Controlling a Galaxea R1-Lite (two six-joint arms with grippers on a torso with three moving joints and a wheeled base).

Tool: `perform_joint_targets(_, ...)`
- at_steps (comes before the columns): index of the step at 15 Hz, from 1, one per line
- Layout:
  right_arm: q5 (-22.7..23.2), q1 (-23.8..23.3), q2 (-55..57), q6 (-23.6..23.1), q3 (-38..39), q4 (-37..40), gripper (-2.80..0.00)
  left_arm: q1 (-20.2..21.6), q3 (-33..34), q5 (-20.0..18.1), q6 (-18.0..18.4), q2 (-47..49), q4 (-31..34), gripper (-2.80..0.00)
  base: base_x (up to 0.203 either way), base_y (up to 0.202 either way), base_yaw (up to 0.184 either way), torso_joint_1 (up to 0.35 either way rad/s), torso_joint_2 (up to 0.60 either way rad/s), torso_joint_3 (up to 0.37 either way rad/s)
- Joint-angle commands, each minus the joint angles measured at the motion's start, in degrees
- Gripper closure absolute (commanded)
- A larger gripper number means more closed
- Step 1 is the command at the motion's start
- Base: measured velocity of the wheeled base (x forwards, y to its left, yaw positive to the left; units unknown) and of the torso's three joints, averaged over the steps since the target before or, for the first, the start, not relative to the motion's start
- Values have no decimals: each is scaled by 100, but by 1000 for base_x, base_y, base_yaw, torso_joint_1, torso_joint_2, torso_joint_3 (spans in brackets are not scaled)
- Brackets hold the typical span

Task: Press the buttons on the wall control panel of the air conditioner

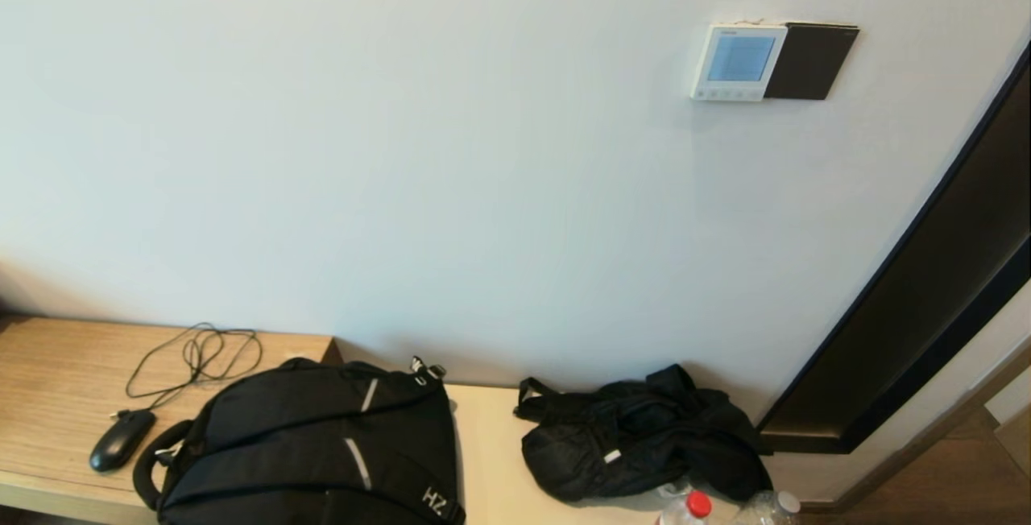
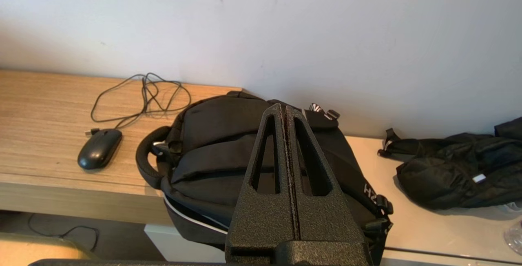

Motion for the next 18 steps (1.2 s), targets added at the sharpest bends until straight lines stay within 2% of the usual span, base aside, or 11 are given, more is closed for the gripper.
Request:
perform_joint_targets(1, 3, 0, -9, -6, -9, 9, 0, 2, 0, 1, -4, -2, -5, 0, 0, 0, 0, 0, 0, 0)
perform_joint_targets(4, -6, 0, -18, 0, -18, 27, 0, 2, 0, 1, -4, -2, -1, 0, 0, 0, 0, 0, 0, 0)
perform_joint_targets(6, 11, 0, -21, -5, -127, 297, 0, 2, 0, 1, -4, -2, -6, 0, 0, 0, 0, 0, 0, 0)
perform_joint_targets(18, 29, 9, -26, -6, -141, 334, 0, 2, 0, 1, -4, -2, 3, 0, 0, 0, 0, 0, 0, 0)
